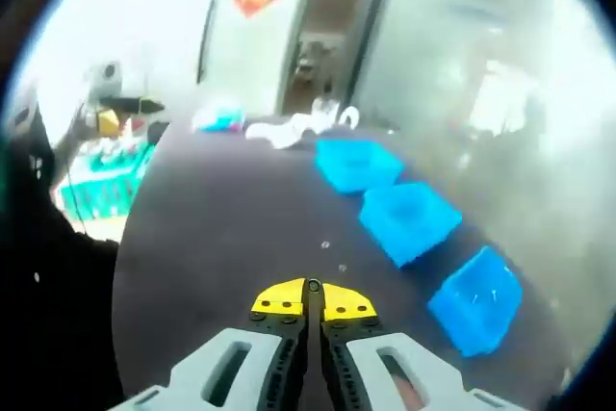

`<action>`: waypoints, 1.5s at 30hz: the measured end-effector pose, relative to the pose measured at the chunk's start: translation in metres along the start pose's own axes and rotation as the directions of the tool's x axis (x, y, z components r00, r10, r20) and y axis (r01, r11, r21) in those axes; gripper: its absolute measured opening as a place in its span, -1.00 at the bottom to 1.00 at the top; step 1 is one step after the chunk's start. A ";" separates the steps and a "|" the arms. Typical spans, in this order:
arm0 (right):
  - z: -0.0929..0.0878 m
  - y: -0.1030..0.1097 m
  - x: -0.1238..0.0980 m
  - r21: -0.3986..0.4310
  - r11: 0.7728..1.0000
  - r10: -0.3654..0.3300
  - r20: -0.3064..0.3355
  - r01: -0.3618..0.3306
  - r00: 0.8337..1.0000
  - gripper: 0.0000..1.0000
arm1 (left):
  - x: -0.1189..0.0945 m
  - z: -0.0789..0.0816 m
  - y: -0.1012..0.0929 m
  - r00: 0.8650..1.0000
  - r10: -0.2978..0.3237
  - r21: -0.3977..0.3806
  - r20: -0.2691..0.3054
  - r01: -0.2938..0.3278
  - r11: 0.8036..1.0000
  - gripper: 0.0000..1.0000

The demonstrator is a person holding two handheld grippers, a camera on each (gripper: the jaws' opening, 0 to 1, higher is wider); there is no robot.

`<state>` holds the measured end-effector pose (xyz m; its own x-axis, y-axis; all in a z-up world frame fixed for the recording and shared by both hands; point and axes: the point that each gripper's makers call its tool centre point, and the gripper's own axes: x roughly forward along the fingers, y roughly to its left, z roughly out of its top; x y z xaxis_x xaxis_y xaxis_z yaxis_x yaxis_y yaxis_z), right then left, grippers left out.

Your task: Sort the screws, nuts, and washers into the corresponding bins

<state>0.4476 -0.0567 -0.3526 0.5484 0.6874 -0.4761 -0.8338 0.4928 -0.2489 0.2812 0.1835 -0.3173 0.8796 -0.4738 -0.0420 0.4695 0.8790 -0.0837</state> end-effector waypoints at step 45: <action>0.067 -0.070 0.008 0.285 0.915 -0.376 0.345 0.286 0.860 -0.97 | -0.009 0.004 -0.001 1.000 0.012 0.017 0.015 -0.012 1.000 0.03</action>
<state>0.5143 -0.0494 -0.2824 0.8070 0.5900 -0.0244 -0.5881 0.7992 -0.1239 0.2726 0.1870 -0.3123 0.8861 -0.4627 -0.0279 0.4602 0.8854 -0.0662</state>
